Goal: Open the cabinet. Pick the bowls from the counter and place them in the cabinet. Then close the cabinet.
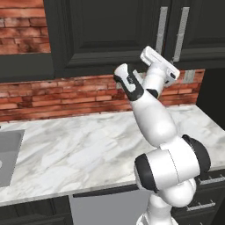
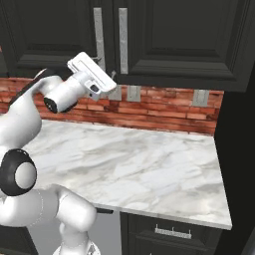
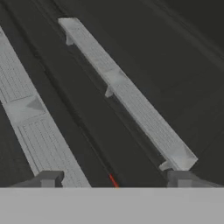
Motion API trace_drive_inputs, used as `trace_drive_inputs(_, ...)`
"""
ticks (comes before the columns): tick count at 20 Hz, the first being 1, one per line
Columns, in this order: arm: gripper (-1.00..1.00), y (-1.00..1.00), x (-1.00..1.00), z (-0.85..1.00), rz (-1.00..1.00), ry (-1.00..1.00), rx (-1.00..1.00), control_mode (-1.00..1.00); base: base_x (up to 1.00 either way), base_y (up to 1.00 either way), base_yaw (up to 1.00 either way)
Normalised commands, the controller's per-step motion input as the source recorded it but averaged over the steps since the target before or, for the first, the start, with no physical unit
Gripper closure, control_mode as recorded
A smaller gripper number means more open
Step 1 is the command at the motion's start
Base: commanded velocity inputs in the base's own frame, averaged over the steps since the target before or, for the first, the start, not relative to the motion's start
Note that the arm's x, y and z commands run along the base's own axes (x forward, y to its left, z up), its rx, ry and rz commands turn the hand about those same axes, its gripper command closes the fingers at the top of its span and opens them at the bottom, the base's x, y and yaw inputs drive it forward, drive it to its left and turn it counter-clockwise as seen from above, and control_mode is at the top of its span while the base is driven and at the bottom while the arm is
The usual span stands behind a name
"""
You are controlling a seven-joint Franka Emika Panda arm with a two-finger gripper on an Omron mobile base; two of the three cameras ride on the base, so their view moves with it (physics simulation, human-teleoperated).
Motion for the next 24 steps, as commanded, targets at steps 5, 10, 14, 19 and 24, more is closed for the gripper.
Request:
trace_drive_inputs(5, -1.00, -0.49, 1.00, -0.09, -0.09, 0.15, 0.02, -1.00, 0.00, 0.00, 0.00)
trace_drive_inputs(10, -1.00, -0.26, 1.00, -0.35, 0.46, 0.01, 0.08, -1.00, 0.00, 0.00, 0.00)
trace_drive_inputs(14, -1.00, -0.26, 0.93, -0.91, 0.69, -0.33, 0.00, -1.00, 0.00, 0.00, 0.00)
trace_drive_inputs(19, -1.00, -0.34, 0.54, -0.86, 0.71, -0.74, 0.01, -1.00, 0.00, 0.00, 0.00)
trace_drive_inputs(24, -1.00, -0.40, 0.39, -0.71, 0.70, -0.88, 0.02, -1.00, 0.00, 0.00, 0.00)
